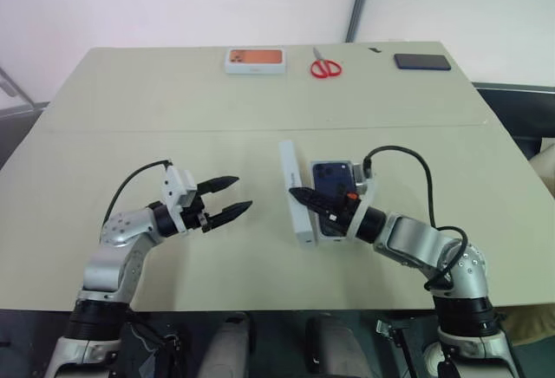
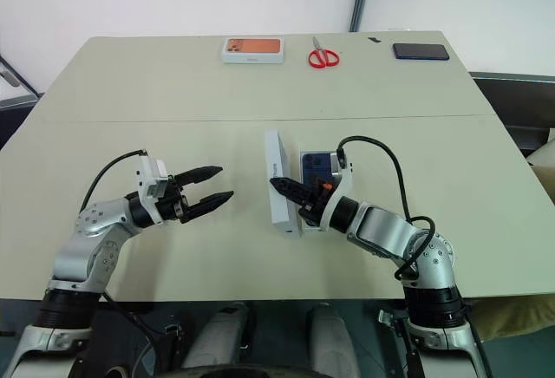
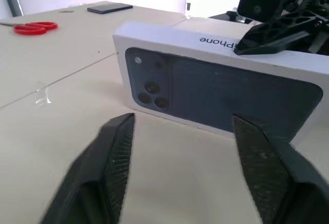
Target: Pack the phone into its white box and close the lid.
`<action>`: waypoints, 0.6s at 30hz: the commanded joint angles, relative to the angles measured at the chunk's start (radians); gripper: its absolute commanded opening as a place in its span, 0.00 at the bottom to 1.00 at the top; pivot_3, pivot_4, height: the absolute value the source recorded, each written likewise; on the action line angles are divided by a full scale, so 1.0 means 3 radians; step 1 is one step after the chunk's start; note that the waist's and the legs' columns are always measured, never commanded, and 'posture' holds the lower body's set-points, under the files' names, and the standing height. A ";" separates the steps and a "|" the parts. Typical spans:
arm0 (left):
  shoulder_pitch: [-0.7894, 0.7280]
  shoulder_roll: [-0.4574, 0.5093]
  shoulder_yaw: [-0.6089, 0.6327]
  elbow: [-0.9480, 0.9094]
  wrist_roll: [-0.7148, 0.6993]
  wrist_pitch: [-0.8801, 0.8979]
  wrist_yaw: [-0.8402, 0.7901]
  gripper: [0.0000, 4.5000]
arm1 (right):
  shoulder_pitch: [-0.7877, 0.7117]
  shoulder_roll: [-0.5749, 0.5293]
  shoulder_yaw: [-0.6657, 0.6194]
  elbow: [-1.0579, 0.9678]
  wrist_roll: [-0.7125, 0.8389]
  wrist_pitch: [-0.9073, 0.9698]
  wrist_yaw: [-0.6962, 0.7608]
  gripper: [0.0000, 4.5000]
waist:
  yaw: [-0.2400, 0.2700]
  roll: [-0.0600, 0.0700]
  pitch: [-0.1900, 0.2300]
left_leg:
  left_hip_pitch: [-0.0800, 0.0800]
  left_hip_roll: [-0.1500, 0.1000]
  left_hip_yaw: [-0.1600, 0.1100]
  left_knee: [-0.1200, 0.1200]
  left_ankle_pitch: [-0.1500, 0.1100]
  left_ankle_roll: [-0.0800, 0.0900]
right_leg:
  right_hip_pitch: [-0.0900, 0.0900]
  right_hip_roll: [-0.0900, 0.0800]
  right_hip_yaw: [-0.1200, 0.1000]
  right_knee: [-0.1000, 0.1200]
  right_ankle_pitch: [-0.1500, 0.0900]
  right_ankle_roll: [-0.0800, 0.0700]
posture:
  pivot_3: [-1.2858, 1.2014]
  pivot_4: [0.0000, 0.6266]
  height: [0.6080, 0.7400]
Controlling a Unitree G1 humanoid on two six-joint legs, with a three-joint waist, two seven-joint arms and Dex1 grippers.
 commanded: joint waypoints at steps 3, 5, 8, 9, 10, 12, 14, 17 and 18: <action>-0.0133 -0.0180 -0.0183 0.0171 0.0181 -0.0134 0.0058 0.02 | -0.0017 -0.0026 -0.0031 0.0043 -0.0030 -0.0092 0.0051 0.00 | 0.0004 0.0000 0.0000 | 0.0000 0.0000 0.0001 0.0001 0.0000 0.0000 | 0.0001 0.0000 0.0000 0.0000 0.0001 0.0001 | 0.52 0.24 1.00; -0.0250 -0.0314 -0.0258 0.0285 0.0267 -0.0212 0.0122 0.01 | -0.0010 -0.0015 -0.0037 0.0023 -0.0036 -0.0135 0.0037 0.00 | 0.0010 -0.0001 0.0000 | 0.0000 -0.0001 0.0001 0.0001 0.0000 0.0000 | 0.0001 0.0000 -0.0001 0.0000 0.0001 0.0001 | 0.52 0.24 1.00; -0.0467 -0.0475 -0.0328 0.0522 0.0334 -0.0262 0.0143 0.01 | -0.0027 -0.0032 -0.0049 0.0019 -0.0128 -0.0150 0.0100 0.00 | 0.0010 -0.0001 0.0000 | 0.0000 -0.0002 0.0002 0.0003 0.0000 0.0000 | 0.0003 0.0000 -0.0001 -0.0002 0.0004 0.0007 | 0.52 0.24 1.00; -0.0551 -0.0525 -0.0341 0.0630 0.0366 -0.0287 0.0162 0.01 | -0.0031 -0.0042 -0.0057 0.0010 -0.0184 -0.0155 0.0130 0.00 | 0.0010 -0.0001 -0.0001 | 0.0000 -0.0002 0.0003 0.0003 0.0000 0.0000 | 0.0003 0.0000 -0.0002 -0.0002 0.0004 0.0008 | 0.52 0.24 1.00; -0.0631 -0.0569 -0.0347 0.0724 0.0387 -0.0303 0.0168 0.00 | -0.0022 -0.0064 -0.0059 -0.0007 -0.0238 -0.0140 0.0176 0.06 | 0.0010 -0.0001 -0.0001 | 0.0000 -0.0003 0.0005 0.0003 0.0000 0.0000 | 0.0003 0.0001 -0.0003 -0.0002 0.0004 0.0008 | 0.52 0.24 1.00; -0.0725 -0.0623 -0.0338 0.0821 0.0378 -0.0279 0.0164 0.00 | 0.0039 -0.0058 -0.0078 -0.0001 -0.0074 -0.0127 0.0182 0.22 | 0.0007 -0.0002 -0.0001 | 0.0000 -0.0005 0.0008 0.0003 0.0000 0.0000 | 0.0003 0.0003 -0.0003 -0.0002 0.0005 0.0009 | 0.52 0.24 1.00; -0.0772 -0.0620 -0.0383 0.0855 0.0334 -0.0153 0.0062 0.00 | 0.0039 -0.0091 -0.0105 -0.0038 -0.0258 -0.0156 0.0259 0.42 | -0.0010 -0.0002 -0.0001 | -0.0001 -0.0005 0.0010 0.0003 -0.0002 0.0004 | 0.0002 0.0004 -0.0002 -0.0002 0.0005 0.0009 | 0.52 0.24 1.00; -0.0781 -0.0621 -0.0470 0.0892 0.0362 -0.0108 -0.0052 0.00 | 0.0012 -0.0088 -0.0145 -0.0045 -0.0323 -0.0190 0.0293 0.77 | -0.0011 -0.0002 -0.0001 | 0.0000 -0.0004 0.0011 0.0003 -0.0003 0.0006 | 0.0000 0.0008 -0.0001 0.0000 0.0005 0.0009 | 0.52 0.24 1.00; -0.0810 -0.0645 -0.0479 0.0936 0.0377 -0.0118 -0.0051 0.00 | -0.0007 -0.0104 -0.0152 -0.0061 -0.0373 -0.0183 0.0347 0.89 | -0.0008 -0.0002 -0.0001 | 0.0000 -0.0003 0.0010 0.0003 -0.0003 0.0006 | 0.0001 0.0009 -0.0002 0.0000 0.0005 0.0009 | 0.52 0.24 1.00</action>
